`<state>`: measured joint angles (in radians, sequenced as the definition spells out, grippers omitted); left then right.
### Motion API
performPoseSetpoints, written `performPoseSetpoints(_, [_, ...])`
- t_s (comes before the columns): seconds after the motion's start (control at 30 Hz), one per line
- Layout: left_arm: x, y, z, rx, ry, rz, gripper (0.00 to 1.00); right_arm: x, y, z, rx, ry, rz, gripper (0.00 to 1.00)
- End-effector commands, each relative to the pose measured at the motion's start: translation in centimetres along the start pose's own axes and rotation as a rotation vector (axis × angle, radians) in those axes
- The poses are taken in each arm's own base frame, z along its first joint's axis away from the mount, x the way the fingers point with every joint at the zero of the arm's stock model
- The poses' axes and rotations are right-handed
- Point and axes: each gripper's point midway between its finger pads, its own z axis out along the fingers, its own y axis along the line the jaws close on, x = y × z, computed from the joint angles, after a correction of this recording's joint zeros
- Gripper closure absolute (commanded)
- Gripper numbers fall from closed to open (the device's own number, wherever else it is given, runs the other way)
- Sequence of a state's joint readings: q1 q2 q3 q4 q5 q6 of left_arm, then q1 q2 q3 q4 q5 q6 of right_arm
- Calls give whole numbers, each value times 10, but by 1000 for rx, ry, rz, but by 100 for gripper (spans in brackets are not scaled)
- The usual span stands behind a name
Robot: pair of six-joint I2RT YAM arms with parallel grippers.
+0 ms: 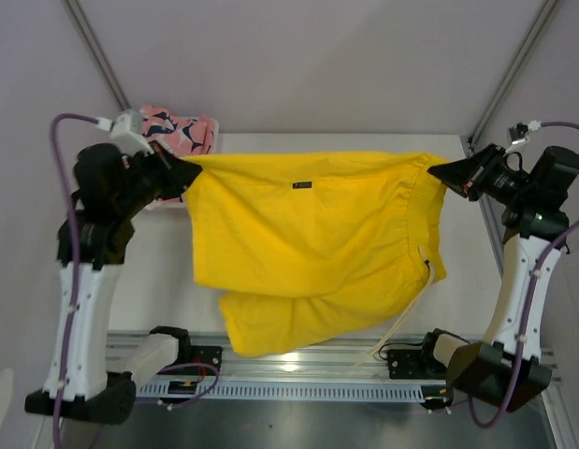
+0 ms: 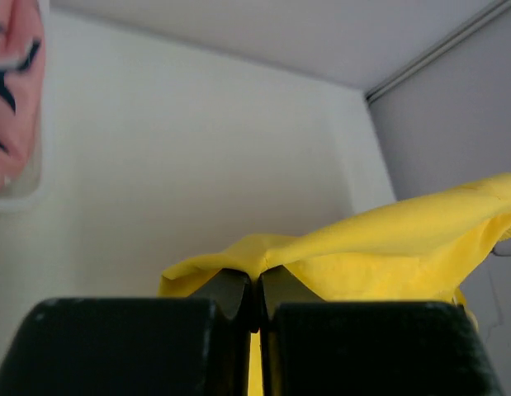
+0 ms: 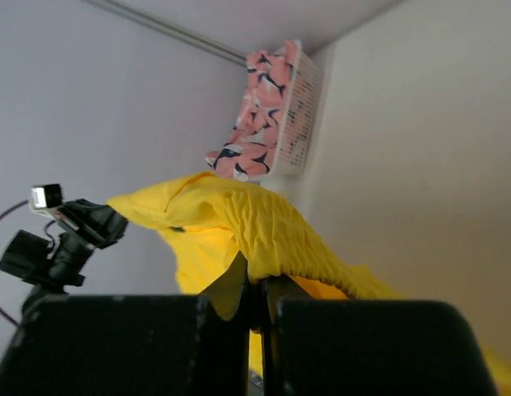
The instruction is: Fold and stack the shorts
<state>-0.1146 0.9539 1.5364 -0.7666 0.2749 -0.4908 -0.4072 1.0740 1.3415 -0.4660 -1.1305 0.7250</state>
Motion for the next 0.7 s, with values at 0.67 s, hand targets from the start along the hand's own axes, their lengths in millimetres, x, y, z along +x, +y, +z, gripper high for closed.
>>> performPoseSetpoints(0.67, [92, 55, 69, 49, 210, -151, 100, 43, -123, 21, 226, 75, 183, 100])
